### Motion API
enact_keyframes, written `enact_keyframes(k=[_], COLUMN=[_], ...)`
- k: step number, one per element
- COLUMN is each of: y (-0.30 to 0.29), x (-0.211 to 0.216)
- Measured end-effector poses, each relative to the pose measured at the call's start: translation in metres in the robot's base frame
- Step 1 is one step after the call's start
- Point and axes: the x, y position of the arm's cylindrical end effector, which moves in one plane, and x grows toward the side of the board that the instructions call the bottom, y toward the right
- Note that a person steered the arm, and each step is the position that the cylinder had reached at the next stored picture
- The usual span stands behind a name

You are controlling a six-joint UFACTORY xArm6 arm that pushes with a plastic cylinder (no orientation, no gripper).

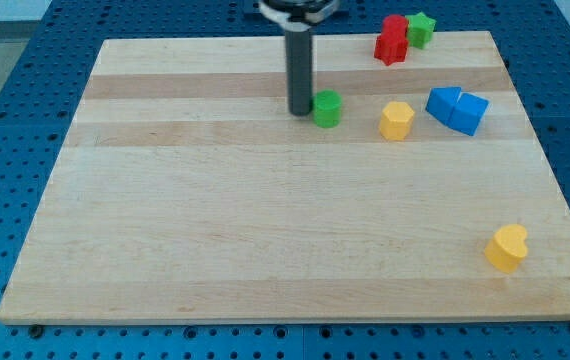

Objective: Place the green circle right to the red star

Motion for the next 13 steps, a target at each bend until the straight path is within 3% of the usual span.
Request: enact_keyframes(k=[1,2,3,6,9,11,13], y=[0.013,-0.019,-0.004,0.132,0.059,0.109,0.101], x=[-0.001,0.014,0.036,-0.009,-0.01,-0.032,-0.039])
